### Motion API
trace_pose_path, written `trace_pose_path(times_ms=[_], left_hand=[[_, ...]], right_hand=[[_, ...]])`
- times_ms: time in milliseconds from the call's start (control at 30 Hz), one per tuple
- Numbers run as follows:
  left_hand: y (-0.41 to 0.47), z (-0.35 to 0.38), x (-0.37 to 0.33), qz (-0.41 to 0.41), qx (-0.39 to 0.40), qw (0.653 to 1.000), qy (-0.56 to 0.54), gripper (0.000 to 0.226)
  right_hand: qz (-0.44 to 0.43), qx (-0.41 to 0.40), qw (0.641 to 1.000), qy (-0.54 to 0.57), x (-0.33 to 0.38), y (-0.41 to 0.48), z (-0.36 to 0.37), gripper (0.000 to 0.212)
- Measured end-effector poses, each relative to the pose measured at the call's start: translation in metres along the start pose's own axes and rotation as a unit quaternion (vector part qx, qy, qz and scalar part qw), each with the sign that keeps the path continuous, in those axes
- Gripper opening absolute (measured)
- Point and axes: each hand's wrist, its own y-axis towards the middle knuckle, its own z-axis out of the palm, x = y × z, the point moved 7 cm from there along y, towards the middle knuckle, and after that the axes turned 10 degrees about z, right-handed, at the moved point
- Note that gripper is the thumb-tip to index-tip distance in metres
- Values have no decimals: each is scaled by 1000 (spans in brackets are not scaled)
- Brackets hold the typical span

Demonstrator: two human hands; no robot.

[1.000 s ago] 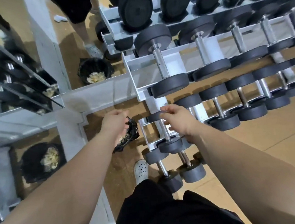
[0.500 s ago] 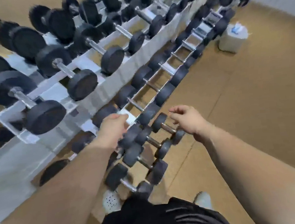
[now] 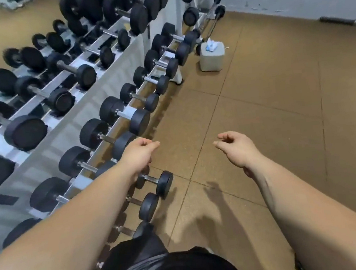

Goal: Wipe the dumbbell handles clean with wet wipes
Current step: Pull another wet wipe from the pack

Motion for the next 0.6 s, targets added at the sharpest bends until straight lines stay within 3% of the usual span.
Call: trace_pose_path(times_ms=[267,600], left_hand=[[97,87,-62,13,36,999,0,26],[341,176,-184,4,77,996,-34,24]], right_hand=[[46,-12,998,35,-19,92,-73,36],[65,-48,995,50,63,311,-184,29]])
